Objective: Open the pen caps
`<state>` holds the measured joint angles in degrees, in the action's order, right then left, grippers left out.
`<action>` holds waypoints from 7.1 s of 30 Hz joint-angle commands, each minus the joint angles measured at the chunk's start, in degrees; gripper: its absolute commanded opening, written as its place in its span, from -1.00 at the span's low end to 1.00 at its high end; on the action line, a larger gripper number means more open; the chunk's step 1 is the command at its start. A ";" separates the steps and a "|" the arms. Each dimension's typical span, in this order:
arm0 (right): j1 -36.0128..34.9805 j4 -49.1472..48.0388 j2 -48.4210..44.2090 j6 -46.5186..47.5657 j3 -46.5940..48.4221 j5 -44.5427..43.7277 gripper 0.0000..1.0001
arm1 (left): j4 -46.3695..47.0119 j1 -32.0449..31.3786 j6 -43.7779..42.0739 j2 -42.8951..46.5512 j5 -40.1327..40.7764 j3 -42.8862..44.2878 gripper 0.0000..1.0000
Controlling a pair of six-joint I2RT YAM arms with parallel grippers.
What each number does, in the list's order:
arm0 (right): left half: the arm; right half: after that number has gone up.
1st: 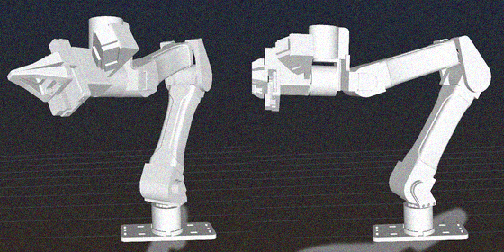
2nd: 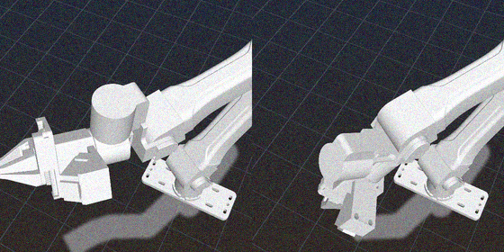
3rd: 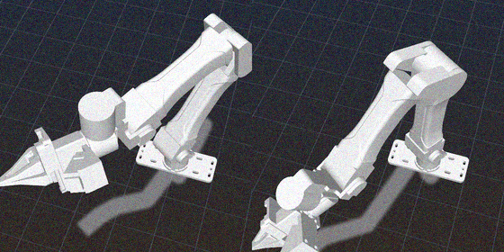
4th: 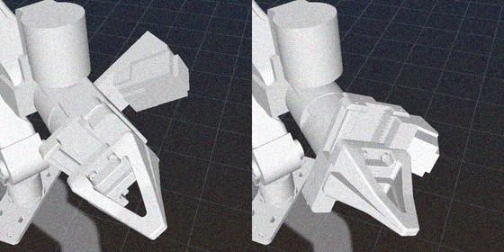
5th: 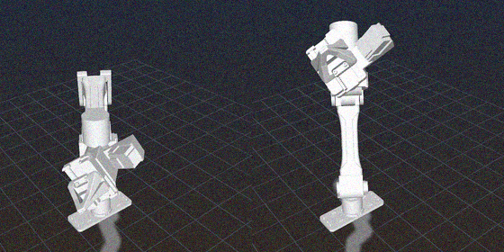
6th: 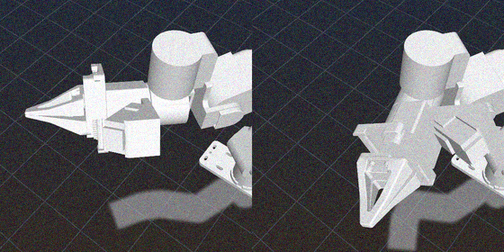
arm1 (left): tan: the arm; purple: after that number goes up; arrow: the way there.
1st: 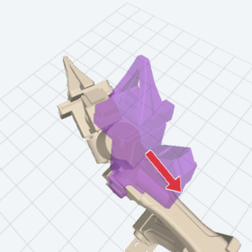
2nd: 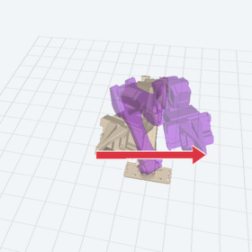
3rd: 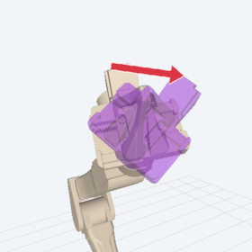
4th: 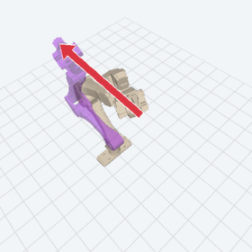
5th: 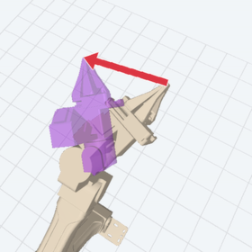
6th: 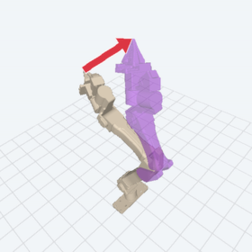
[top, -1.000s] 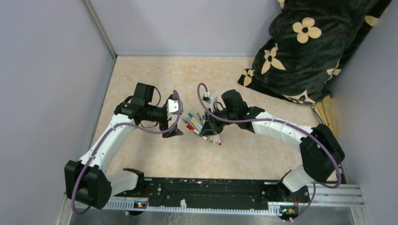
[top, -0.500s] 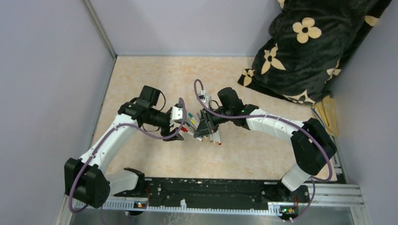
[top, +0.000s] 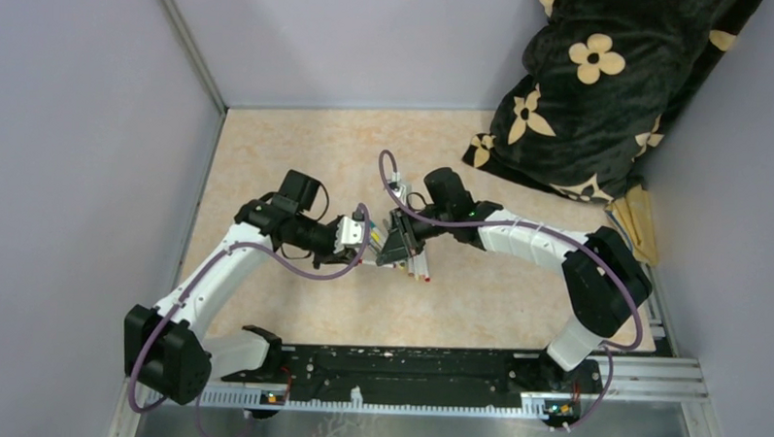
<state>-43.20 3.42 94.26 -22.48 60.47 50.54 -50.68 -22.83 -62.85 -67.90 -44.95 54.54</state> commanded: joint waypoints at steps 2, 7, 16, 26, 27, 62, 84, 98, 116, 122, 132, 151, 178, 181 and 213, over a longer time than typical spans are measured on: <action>0.18 -8.14 0.56 -4.26 1.33 1.61 -0.52 | 2.47 -1.16 -0.87 1.45 -0.65 0.82 -1.00; 0.01 -14.42 1.99 -8.62 -1.29 3.62 -0.07 | 2.03 -1.25 -0.96 1.72 -0.92 1.90 -1.00; -0.01 -14.67 3.27 -9.32 -1.37 5.51 -0.51 | 1.53 -1.34 -2.00 1.44 0.18 3.56 -1.00; 0.03 -12.20 0.72 -7.64 -0.49 2.97 -1.00 | -0.06 -1.35 -4.10 1.65 1.09 2.86 0.68; 0.02 -12.27 0.59 -7.75 -0.52 2.99 -1.00 | -0.24 -1.40 -4.35 1.61 1.26 2.81 0.68; 1.47 -13.28 -6.84 -9.79 -7.91 -3.28 -1.00 | 9.88 -1.66 -4.86 2.77 19.59 -2.46 -1.00; 3.93 4.11 -23.86 -2.70 -14.98 -50.24 -1.00 | 16.57 5.76 2.36 -5.52 16.65 -1.95 -1.00; 4.32 -14.12 -15.58 -3.85 -25.64 -73.58 -1.00 | 29.22 14.13 11.27 -17.78 15.56 -6.38 -1.00; 4.99 -20.41 -3.96 -1.51 -25.11 -69.44 -0.68 | 29.80 14.13 13.37 -23.67 17.16 -6.83 -0.01; 5.52 -20.71 -2.52 -1.77 -25.94 -68.34 -0.60 | 24.88 14.13 13.81 -21.97 15.19 -4.17 0.29; 5.86 -18.60 -7.46 -1.59 -25.44 -66.49 -0.40 | 14.98 14.68 18.02 -19.08 11.83 6.19 0.70; -2.94 -13.92 -7.81 -1.05 -20.54 -60.55 -0.60 | 4.79 17.61 23.83 -8.52 7.06 14.62 0.97; -4.95 -12.65 -6.10 -3.52 -18.58 -63.00 -0.53 | 4.54 18.13 22.59 -8.48 7.77 12.34 0.97; -5.35 -12.73 -5.21 -3.54 -18.03 -62.71 -0.54 | 4.53 18.08 22.49 -8.31 7.88 12.23 0.97; -7.60 -9.37 -2.25 -3.59 -20.97 -69.69 -0.56 | 3.93 18.08 20.45 -7.38 9.27 10.96 0.98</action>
<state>-50.22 -7.01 93.34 -25.74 41.69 -16.93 -45.52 -5.04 -41.60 -76.16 -35.40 66.32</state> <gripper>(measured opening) 0.238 0.987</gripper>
